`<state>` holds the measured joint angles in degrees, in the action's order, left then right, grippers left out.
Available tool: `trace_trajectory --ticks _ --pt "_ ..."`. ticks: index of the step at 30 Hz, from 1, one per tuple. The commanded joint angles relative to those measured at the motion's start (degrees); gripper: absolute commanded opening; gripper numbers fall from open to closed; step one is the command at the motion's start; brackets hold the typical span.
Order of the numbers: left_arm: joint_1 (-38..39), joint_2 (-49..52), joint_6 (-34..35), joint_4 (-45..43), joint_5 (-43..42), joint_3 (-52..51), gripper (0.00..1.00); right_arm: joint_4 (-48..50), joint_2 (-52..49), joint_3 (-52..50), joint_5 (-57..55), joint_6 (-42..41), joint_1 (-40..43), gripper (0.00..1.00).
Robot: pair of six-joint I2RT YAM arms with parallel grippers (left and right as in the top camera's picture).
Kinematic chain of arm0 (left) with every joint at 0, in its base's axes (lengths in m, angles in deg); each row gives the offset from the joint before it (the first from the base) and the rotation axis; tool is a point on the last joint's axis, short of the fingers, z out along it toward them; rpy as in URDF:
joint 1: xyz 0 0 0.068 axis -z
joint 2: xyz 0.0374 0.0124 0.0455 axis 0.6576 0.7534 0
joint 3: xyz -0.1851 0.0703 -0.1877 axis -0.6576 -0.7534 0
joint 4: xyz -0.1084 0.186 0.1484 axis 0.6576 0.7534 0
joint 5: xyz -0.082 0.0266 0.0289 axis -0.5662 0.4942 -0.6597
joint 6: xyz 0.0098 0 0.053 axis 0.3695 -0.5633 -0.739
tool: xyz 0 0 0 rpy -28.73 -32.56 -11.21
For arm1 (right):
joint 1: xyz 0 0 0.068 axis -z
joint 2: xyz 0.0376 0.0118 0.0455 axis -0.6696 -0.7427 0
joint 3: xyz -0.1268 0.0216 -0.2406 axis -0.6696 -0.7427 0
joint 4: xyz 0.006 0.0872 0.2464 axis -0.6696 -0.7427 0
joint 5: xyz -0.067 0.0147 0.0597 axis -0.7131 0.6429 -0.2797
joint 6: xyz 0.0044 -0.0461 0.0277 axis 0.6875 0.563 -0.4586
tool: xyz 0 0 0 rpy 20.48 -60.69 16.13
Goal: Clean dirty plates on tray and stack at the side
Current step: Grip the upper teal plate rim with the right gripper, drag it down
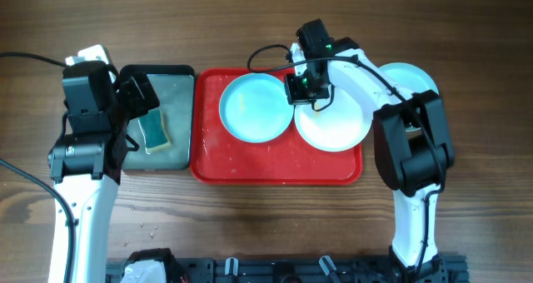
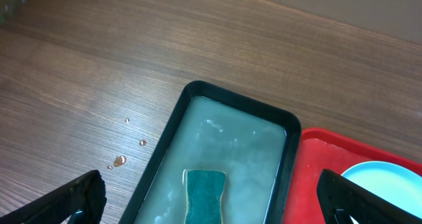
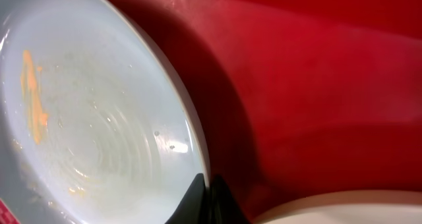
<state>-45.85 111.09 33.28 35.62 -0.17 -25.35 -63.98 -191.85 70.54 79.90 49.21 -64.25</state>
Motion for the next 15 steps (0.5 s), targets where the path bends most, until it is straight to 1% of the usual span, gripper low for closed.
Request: trace_trajectory --ticks 1,4,5,7,8,15 --pt "-0.26 -0.09 0.15 -0.2 0.52 0.68 1.0 -0.52 0.92 -0.33 1.73 -0.87 -2.05 0.05" --pt "-0.26 -0.09 0.15 -0.2 0.52 0.68 1.0 -0.48 0.92 -0.33 1.49 -0.85 -2.93 0.06" --pt "-0.26 -0.09 0.15 -0.2 0.52 0.68 1.0 -0.48 0.92 -0.33 0.85 -0.85 -3.1 0.09" --pt "-0.26 -0.09 0.15 -0.2 0.52 0.68 1.0 -0.17 0.92 -0.33 -0.92 -0.85 -3.43 0.2" --pt "-0.26 -0.09 0.15 -0.2 0.52 0.68 1.0 0.48 0.92 -0.33 -1.55 -0.85 -3.43 0.22" --pt "-0.26 -0.09 0.15 -0.2 0.52 0.68 1.0 7.3 0.92 -0.33 -2.21 -0.87 -3.43 0.24"
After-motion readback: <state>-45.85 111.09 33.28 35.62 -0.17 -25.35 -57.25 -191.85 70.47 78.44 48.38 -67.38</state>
